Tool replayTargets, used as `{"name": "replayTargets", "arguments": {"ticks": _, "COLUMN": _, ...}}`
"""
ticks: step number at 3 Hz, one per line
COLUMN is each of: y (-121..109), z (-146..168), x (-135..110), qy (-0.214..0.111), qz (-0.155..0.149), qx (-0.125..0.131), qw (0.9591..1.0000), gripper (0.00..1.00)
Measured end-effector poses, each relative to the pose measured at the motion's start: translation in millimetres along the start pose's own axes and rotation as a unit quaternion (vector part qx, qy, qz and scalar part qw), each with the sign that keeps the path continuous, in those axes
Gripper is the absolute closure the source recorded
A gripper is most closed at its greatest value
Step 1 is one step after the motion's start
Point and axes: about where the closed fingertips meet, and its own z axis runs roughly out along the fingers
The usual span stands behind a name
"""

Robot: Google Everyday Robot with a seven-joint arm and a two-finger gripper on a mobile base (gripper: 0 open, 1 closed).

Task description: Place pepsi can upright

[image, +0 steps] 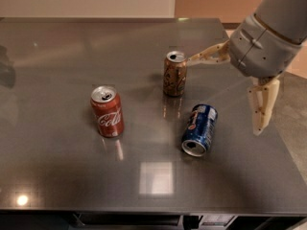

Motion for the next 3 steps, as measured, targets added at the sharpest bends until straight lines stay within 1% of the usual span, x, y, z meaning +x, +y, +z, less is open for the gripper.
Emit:
{"name": "replayTargets", "arguments": {"ticks": 1, "y": 6, "z": 25, "x": -4, "qy": 0.026, "qz": -0.091, "qx": -0.015, "qw": 0.9954, "gripper": 0.0}}
{"name": "replayTargets", "arguments": {"ticks": 2, "y": 10, "z": 55, "x": -1, "qy": 0.052, "qz": -0.162, "qx": -0.041, "qw": 0.9847, "gripper": 0.0}}
{"name": "replayTargets", "arguments": {"ticks": 3, "y": 17, "z": 81, "x": -5, "qy": 0.061, "qz": -0.215, "qx": -0.073, "qw": 0.9719, "gripper": 0.0}}
